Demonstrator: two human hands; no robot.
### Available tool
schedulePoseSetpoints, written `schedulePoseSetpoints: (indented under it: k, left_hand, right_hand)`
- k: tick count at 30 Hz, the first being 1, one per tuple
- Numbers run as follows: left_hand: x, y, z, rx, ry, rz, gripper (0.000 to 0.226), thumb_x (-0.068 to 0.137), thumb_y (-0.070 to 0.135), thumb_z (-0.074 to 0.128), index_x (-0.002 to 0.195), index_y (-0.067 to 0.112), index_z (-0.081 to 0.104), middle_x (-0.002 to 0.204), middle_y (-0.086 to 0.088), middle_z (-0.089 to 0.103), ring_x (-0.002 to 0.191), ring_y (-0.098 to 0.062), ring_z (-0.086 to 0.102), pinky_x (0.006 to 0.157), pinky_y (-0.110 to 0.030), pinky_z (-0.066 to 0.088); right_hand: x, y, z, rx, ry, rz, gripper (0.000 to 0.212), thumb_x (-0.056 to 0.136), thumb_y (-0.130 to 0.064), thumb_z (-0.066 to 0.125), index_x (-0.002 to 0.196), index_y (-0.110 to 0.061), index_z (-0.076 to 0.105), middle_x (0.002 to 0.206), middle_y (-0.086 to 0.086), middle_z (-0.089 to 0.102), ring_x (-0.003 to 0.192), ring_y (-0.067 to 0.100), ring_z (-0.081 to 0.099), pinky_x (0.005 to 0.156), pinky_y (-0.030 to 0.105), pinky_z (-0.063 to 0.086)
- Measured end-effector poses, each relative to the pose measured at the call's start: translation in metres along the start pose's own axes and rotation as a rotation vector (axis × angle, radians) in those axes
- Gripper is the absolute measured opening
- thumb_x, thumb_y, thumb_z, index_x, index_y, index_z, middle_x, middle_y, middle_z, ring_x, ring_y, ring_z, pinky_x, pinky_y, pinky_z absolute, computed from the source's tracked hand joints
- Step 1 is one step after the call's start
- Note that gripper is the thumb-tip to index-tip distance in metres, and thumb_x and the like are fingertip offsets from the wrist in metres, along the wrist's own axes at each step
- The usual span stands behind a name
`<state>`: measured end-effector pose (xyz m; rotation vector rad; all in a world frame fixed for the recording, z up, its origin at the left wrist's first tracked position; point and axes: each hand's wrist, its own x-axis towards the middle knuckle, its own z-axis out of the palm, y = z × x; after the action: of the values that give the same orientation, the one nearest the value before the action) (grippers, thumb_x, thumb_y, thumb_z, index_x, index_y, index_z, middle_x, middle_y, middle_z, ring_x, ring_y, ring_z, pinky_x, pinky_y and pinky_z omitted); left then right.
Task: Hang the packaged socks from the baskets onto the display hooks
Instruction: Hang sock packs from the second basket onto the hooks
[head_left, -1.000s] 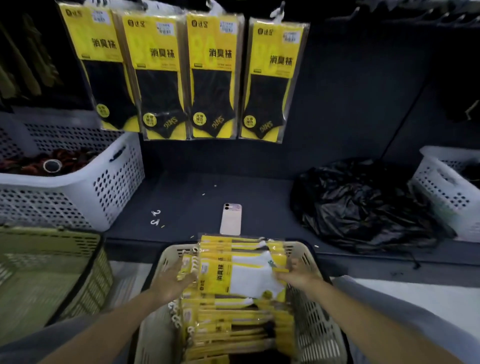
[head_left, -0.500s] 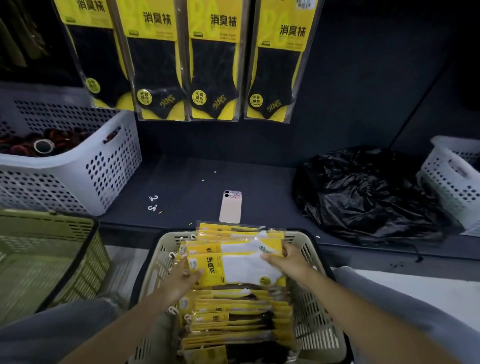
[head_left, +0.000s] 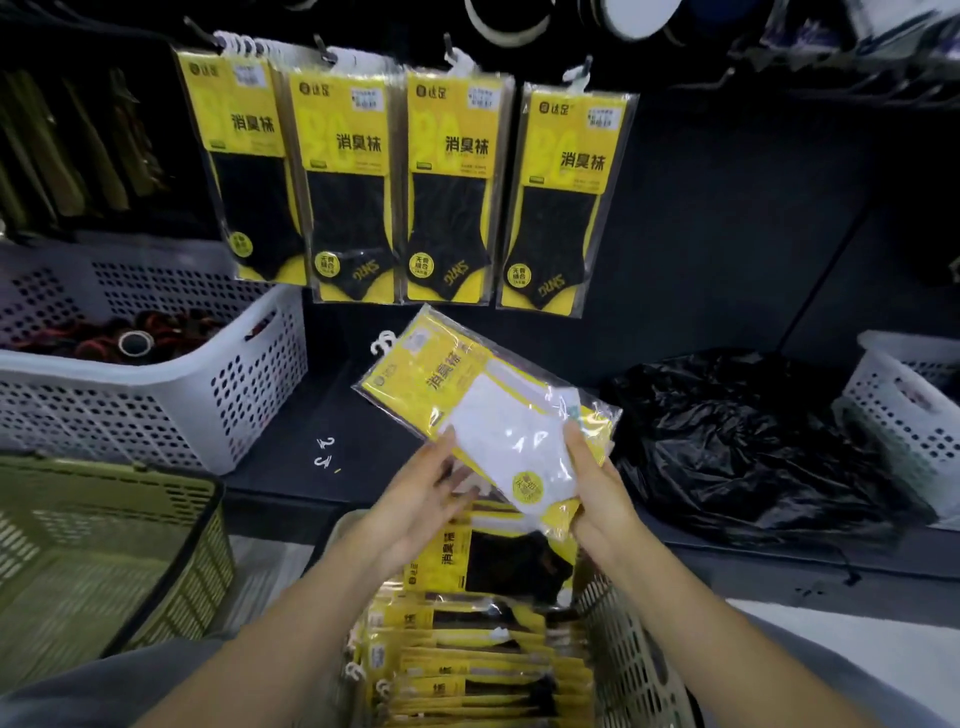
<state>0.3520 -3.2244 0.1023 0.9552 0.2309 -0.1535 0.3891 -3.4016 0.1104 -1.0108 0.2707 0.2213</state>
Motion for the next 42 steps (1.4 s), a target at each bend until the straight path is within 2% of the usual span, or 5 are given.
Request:
schedulePoseSetpoints:
  k: [5, 10, 15, 31, 42]
  left_hand:
    - [-0.002, 0.038, 0.029, 0.216, 0.2, 0.26, 0.019, 0.09, 0.022, 0.062, 0.106, 0.014, 0.066, 0.106, -0.004, 0.072, 0.099, -0.022, 0.067, 0.091, -0.04, 0.05]
    - [-0.006, 0.086, 0.04, 0.447, 0.128, 0.478, 0.017, 0.083, 0.023, 0.069, 0.1, 0.021, 0.067, 0.091, 0.01, 0.074, 0.084, -0.006, 0.07, 0.064, -0.014, 0.052]
    - [-0.002, 0.097, 0.053, 0.494, 0.09, 0.494, 0.024, 0.078, 0.026, 0.074, 0.1, 0.023, 0.066, 0.091, 0.009, 0.074, 0.079, -0.006, 0.07, 0.058, -0.015, 0.052]
    - [0.012, 0.131, 0.035, 0.428, 0.201, 0.629, 0.058, 0.078, 0.059, 0.051, 0.085, 0.004, 0.066, 0.073, -0.004, 0.072, 0.067, -0.018, 0.068, 0.056, -0.021, 0.05]
    - [0.016, 0.151, 0.032, 0.328, 0.219, 0.696, 0.043, 0.079, 0.055, 0.049, 0.088, 0.018, 0.068, 0.077, 0.003, 0.075, 0.067, -0.009, 0.071, 0.047, -0.013, 0.049]
  right_hand:
    - [-0.014, -0.009, 0.012, -0.249, -0.044, -0.03, 0.042, 0.086, -0.04, 0.065, 0.118, -0.012, 0.06, 0.101, 0.003, 0.073, 0.083, 0.019, 0.071, 0.065, 0.03, 0.055]
    - [0.0, -0.054, 0.033, -0.47, 0.002, -0.408, 0.06, 0.083, -0.026, 0.071, 0.136, -0.018, 0.043, 0.136, -0.003, 0.048, 0.123, 0.011, 0.048, 0.107, 0.031, 0.039]
    - [-0.005, -0.08, 0.083, -0.526, -0.136, -0.632, 0.024, 0.083, -0.022, 0.071, 0.106, -0.026, 0.063, 0.098, -0.014, 0.068, 0.085, -0.005, 0.065, 0.07, 0.01, 0.05]
    - [0.012, -0.122, 0.088, -0.377, 0.027, -0.531, 0.01, 0.092, -0.019, 0.061, 0.085, -0.012, 0.063, 0.082, 0.002, 0.073, 0.074, 0.013, 0.067, 0.07, 0.029, 0.053]
    - [0.055, -0.2, 0.116, -0.421, 0.113, -0.632, 0.009, 0.094, -0.014, 0.057, 0.086, -0.012, 0.06, 0.087, 0.005, 0.068, 0.078, 0.017, 0.064, 0.076, 0.035, 0.053]
